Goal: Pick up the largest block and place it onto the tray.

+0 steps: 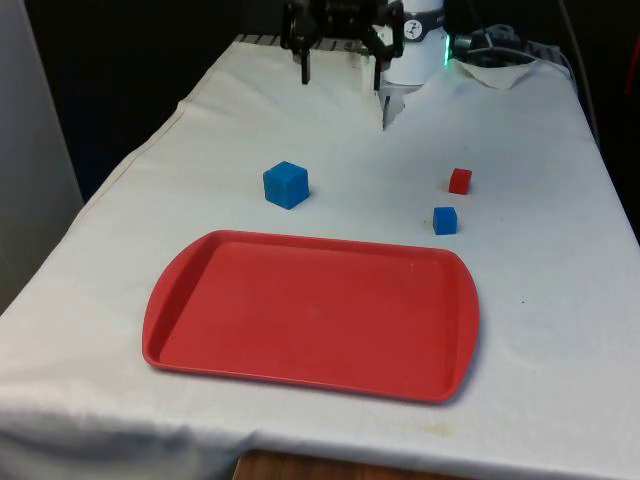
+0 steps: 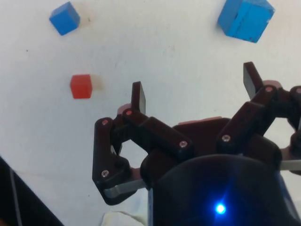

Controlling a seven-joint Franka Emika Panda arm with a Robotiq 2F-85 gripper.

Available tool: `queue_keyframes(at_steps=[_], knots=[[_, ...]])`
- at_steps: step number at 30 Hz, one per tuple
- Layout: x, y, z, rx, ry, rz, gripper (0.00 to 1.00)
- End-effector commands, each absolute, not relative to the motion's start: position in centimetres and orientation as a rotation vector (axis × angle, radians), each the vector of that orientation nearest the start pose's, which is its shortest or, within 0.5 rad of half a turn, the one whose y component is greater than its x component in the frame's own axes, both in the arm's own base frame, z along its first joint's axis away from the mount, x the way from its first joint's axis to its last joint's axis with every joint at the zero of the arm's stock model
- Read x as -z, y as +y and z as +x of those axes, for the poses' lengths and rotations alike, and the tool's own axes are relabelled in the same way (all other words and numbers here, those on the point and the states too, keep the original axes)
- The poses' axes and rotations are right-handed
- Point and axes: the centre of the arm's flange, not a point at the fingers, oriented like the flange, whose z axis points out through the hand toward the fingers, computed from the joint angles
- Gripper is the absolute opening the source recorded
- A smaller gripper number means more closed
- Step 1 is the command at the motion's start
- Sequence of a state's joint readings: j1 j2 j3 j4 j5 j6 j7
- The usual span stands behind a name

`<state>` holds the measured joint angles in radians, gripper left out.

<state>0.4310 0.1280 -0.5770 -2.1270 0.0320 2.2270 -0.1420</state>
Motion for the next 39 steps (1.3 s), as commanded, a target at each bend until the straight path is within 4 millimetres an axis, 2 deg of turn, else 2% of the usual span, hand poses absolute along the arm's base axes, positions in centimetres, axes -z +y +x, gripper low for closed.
queue_keyframes(at_steps=[1, 10, 35, 39], knots=[[-35.6, -7.7, 55.0, -0.018, 0.034, -3.185, 1.00], [-33.1, -9.6, 53.4, 0.034, 0.067, -3.190, 1.00], [-28.1, -12.2, 52.5, 0.064, 0.207, -3.224, 1.00], [-27.2, -13.0, 51.6, 0.095, 0.231, -3.228, 1.00]])
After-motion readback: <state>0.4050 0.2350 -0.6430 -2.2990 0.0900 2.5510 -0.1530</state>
